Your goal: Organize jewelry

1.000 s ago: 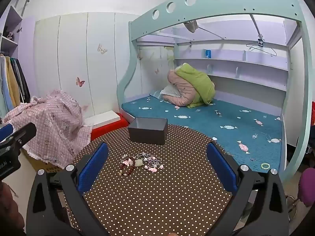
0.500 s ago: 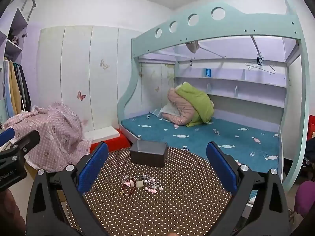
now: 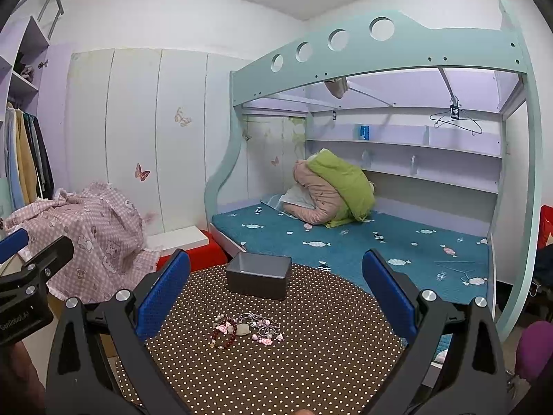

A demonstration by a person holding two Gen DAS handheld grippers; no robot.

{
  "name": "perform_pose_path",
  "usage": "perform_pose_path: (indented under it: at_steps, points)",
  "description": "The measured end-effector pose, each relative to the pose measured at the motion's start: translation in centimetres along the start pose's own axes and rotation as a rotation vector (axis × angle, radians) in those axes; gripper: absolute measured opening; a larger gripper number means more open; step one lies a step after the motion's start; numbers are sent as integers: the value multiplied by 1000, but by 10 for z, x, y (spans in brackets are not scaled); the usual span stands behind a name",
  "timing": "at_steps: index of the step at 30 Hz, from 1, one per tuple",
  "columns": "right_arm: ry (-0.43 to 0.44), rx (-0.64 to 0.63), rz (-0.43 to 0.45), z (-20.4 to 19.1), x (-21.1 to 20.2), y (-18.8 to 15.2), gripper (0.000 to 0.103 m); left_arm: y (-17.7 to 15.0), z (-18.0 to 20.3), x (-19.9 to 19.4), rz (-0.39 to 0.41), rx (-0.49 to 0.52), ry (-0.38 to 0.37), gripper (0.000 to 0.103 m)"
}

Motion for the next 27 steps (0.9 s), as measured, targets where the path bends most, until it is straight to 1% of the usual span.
perform_pose_path:
  at_steps: [1,8,27]
  points:
    - [-1,1,2,0,0,1,96,-1,-5,0,4,-1,-3,98]
    - [0,5,21,2,-3,8,96,4,-6,-4,27,-2,0,98]
    - [3,-2,27,-1,-1,11,96,6,2,-2,28,-2,0,98]
Point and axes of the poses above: each gripper's, at about its wrist camera, not at the fingertips, and x roughly the way its jaws point, z to its right, y to its top, the point moved 5 cm from there along x, roughly the way its jaws point, and after that the axes turned 6 degrees about z, right-handed, at the moved point
